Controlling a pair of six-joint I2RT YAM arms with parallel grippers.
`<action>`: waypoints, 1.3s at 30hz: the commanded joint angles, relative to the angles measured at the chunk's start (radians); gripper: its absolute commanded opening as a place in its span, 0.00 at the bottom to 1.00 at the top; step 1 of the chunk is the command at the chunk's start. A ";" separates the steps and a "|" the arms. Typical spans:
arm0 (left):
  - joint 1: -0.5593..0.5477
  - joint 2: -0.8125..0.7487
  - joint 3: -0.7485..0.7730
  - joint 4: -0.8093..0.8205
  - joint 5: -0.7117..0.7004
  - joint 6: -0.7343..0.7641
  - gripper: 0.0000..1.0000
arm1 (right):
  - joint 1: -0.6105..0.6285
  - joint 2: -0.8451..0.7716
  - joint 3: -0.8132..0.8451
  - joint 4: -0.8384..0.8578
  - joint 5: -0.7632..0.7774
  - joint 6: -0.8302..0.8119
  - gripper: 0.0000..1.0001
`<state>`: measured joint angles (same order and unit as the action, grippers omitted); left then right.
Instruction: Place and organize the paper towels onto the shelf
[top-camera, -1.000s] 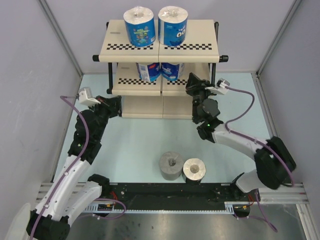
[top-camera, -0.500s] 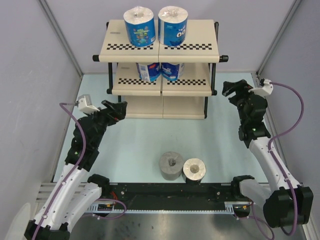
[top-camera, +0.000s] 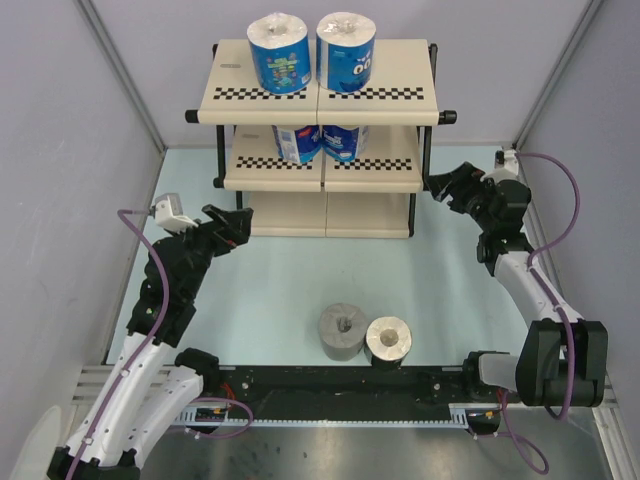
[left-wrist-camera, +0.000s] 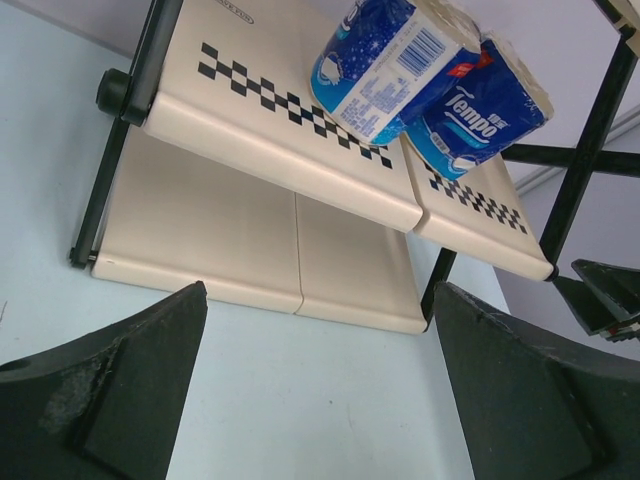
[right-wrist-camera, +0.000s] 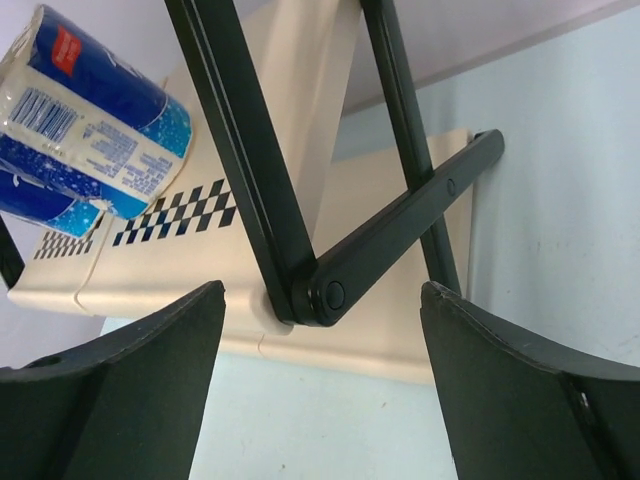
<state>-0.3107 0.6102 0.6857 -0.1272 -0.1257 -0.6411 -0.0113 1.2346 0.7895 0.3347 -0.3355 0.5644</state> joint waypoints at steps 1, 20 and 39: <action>0.009 -0.018 0.003 -0.017 -0.002 0.027 1.00 | 0.004 0.006 0.053 0.110 -0.039 -0.004 0.83; 0.009 -0.041 -0.002 -0.052 -0.018 0.040 1.00 | 0.085 0.198 0.201 0.179 -0.002 0.012 0.63; 0.009 -0.053 -0.006 -0.075 -0.018 0.029 1.00 | -0.056 0.233 0.206 0.147 -0.168 0.104 0.13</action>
<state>-0.3107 0.5728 0.6827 -0.1959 -0.1394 -0.6197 -0.0113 1.4593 0.9585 0.4763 -0.4713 0.5922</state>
